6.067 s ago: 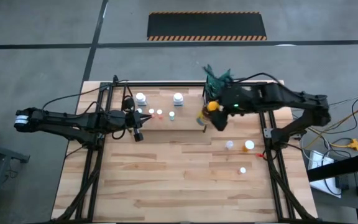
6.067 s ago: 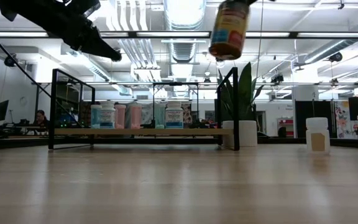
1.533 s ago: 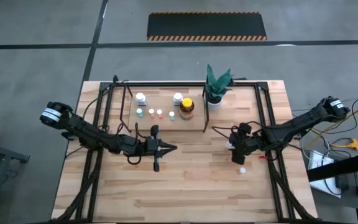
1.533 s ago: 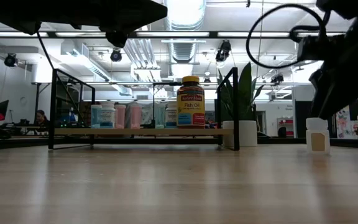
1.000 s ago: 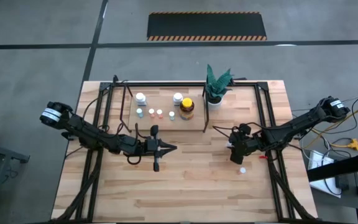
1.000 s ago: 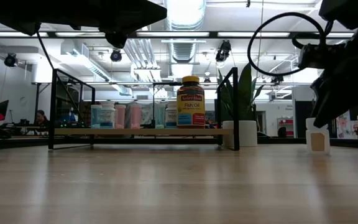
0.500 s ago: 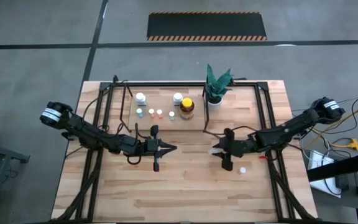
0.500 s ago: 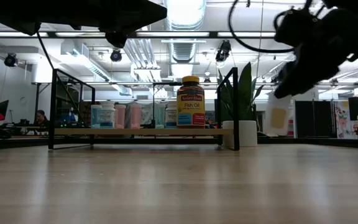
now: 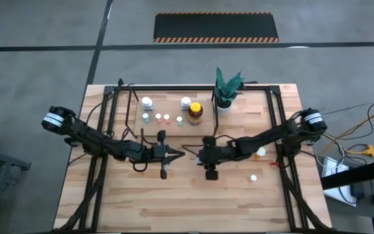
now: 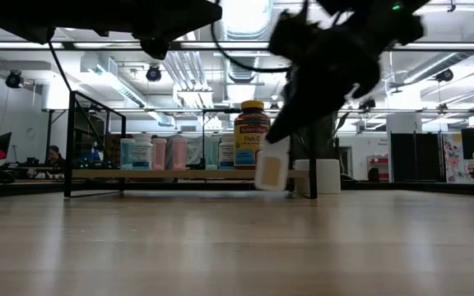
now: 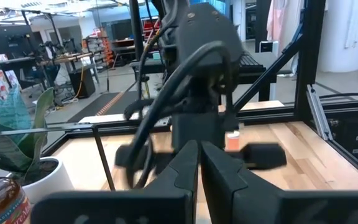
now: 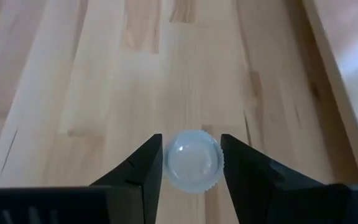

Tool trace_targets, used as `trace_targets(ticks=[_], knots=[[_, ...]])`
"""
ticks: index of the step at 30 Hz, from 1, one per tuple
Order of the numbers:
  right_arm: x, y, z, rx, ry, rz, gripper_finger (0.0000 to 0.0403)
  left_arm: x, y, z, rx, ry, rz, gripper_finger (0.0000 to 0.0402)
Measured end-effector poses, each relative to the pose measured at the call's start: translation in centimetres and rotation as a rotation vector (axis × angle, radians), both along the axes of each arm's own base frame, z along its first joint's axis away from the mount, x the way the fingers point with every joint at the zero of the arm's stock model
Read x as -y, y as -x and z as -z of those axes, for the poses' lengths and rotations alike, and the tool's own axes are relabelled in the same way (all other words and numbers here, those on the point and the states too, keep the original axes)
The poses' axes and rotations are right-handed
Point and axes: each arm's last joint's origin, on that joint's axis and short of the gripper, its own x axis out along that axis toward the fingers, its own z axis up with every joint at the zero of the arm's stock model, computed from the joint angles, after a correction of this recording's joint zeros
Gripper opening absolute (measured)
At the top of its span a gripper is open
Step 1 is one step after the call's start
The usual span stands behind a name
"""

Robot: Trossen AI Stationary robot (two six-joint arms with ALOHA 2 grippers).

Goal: Pick and place medicine bottles onto shelf by color
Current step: Put the transparent medicine bottle on the shelf

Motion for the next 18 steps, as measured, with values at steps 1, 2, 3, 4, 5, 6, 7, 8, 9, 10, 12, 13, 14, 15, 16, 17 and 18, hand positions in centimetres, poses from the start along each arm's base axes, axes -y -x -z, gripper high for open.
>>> trace_targets(ticks=[1,2,3,4,5,6,7,8,9,10,12,13,14,15,16,17,18], knots=[[0.2,-0.6,0.1,-0.004,-0.005,-0.006,0.0138,0.0,0.0,0.0,0.001,0.000,0.000,0.0002],[0.4,-1.1,0.3,-0.009,-0.010,-0.013,0.0138,0.0,0.0,-0.1,0.002,0.001,0.000,0.0002],[0.6,-1.6,0.5,-0.014,-0.013,-0.022,0.0138,0.0,0.0,-0.1,0.003,0.001,0.000,0.0002],[0.8,-2.0,0.7,-0.021,-0.015,-0.030,0.0138,0.0,0.1,-0.1,0.005,0.002,0.000,0.0002],[0.9,-2.3,0.8,-0.028,-0.014,-0.043,0.0138,0.0,0.1,-0.1,0.005,0.002,0.000,0.0002],[1.0,-2.7,1.0,-0.033,-0.011,-0.052,0.0138,0.0,0.1,-0.1,0.005,0.002,0.001,0.0002],[1.1,-3.0,1.2,-0.035,-0.005,-0.054,0.0138,0.0,0.1,-0.1,0.004,0.002,0.000,0.0002],[1.1,-3.2,1.2,-0.037,0.002,-0.061,0.0138,0.0,0.1,-0.1,0.004,0.002,0.000,0.0002],[1.2,-3.3,1.3,-0.042,0.008,-0.064,0.0139,0.0,0.1,-0.1,0.005,0.003,0.000,0.0002],[1.2,-3.5,1.5,-0.049,0.014,-0.068,0.0139,0.0,0.1,-0.1,0.005,0.003,0.001,0.0002],[1.3,-3.7,1.5,-0.046,0.019,-0.070,0.0139,0.0,0.1,-0.1,0.004,0.003,0.001,0.0002],[1.4,-3.8,1.6,-0.051,0.019,-0.068,0.0139,0.0,0.1,-0.1,0.004,0.002,0.000,0.0002],[1.4,-3.9,1.6,-0.049,0.018,-0.065,0.0141,0.0,0.1,-0.1,0.004,0.001,0.000,0.0002],[1.5,-3.9,1.5,-0.046,0.011,-0.062,0.0144,0.0,0.1,-0.1,0.003,-0.001,0.000,0.0002],[1.7,-3.9,1.6,-0.049,0.003,-0.060,0.0149,0.0,0.1,-0.1,0.002,-0.007,0.000,0.0002],[1.7,-3.9,1.6,-0.053,-0.006,-0.065,0.0156,0.0,0.1,-0.1,0.002,-0.016,0.000,0.0002],[1.8,-3.8,1.7,-0.058,-0.011,-0.067,0.0164,0.0,0.1,-0.1,0.002,-0.019,0.000,0.0002]])
